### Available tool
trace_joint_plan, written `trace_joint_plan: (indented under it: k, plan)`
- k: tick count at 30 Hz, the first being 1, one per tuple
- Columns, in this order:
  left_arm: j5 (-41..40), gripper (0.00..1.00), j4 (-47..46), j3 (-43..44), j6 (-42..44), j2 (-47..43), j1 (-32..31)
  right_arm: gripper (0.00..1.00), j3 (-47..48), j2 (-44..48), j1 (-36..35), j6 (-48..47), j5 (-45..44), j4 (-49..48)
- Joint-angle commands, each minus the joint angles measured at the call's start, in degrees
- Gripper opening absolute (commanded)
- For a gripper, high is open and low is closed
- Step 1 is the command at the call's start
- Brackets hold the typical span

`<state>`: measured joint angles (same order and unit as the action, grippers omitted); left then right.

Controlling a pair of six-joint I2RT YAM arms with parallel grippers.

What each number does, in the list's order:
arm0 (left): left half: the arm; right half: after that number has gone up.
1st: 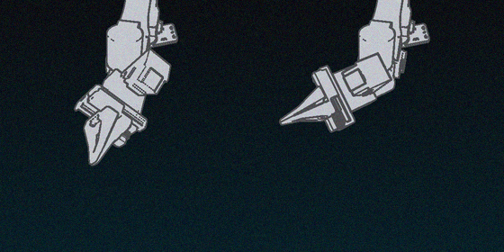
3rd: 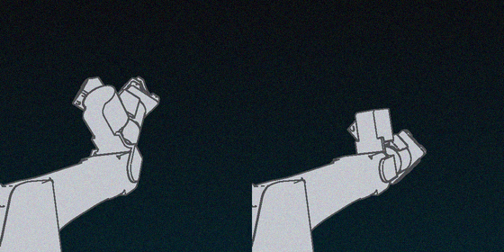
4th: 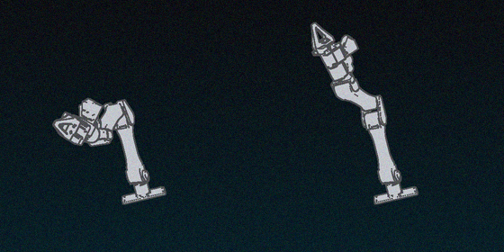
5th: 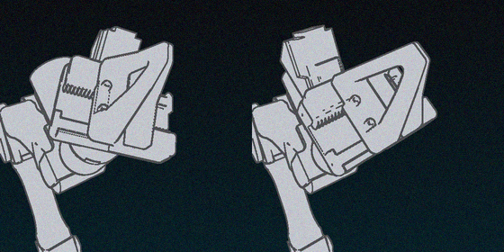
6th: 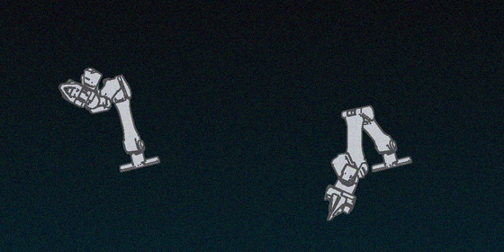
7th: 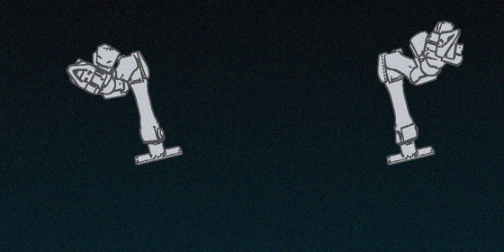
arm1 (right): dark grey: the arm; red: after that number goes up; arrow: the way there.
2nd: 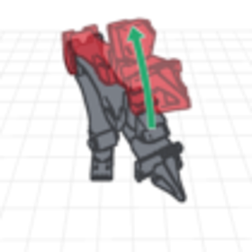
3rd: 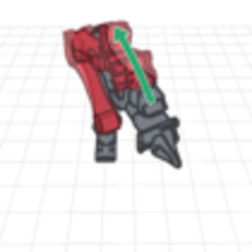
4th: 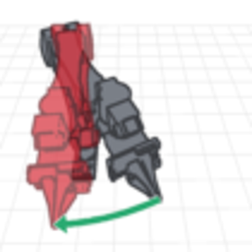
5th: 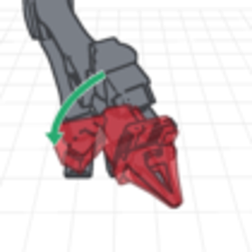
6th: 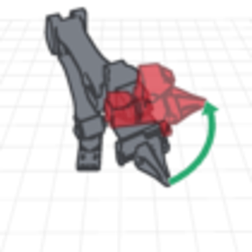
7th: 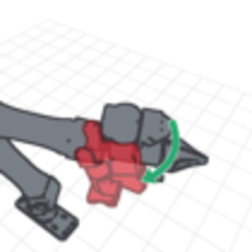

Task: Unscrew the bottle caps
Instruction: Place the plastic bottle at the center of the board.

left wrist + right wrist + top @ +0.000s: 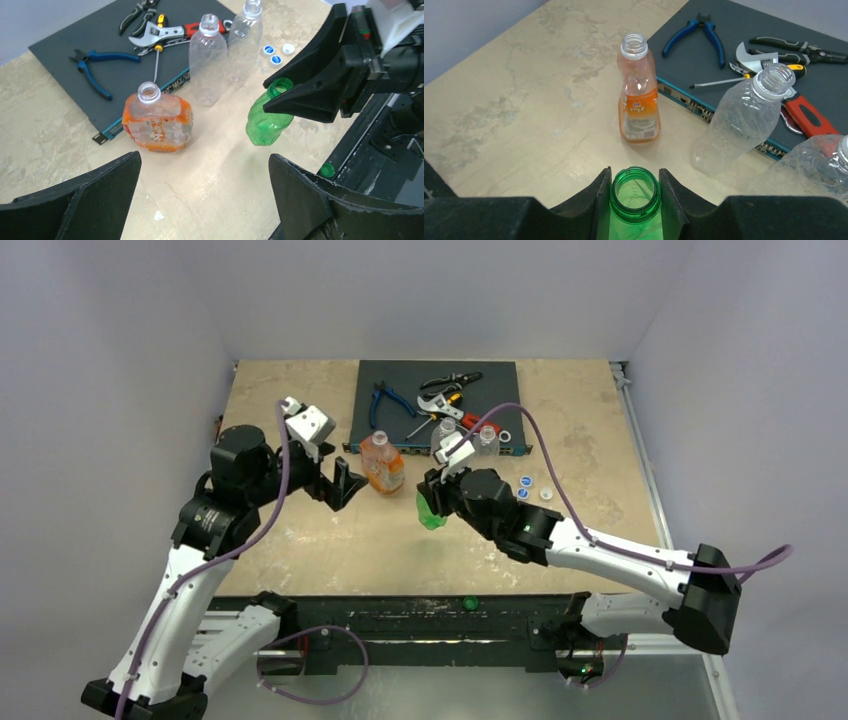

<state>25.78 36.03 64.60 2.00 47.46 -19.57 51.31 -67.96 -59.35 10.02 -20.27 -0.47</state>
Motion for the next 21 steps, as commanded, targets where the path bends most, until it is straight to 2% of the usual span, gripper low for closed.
trace_joint_plan:
  k: [1,7,9,11,15,19,21]
  plan:
    - [-5.5,1.0,-2.4,-3.3,0.3,0.6,0.1,0.0,-2.6,-1.8,0.0,-1.1,-6.4,-14.7]
    - [-10.3,1.0,-6.7,-9.3,1.3,1.1,0.1,0.01,-7.0,-6.4,0.2,-1.2,-11.3,-25.1]
    - [-13.5,1.0,-8.3,-11.3,1.4,0.8,0.2,0.05,-6.5,-9.6,0.2,0.0,-12.6,-25.0]
    - [-15.0,1.0,-8.4,-12.1,3.0,0.6,0.2,0.06,-7.7,-10.9,0.2,1.7,-13.5,-25.4]
    - [-16.7,1.0,-8.8,-12.3,4.1,-0.2,0.2,0.05,-11.5,-11.9,0.2,4.0,-13.6,-29.2]
    - [-15.2,1.0,-7.2,-9.6,5.2,0.7,0.2,0.03,-11.7,-13.9,0.2,4.6,-15.2,-28.5]
    - [-16.3,1.0,-5.6,-6.8,5.8,2.0,0.2,0.08,-12.3,-13.8,0.2,4.9,-15.4,-28.8]
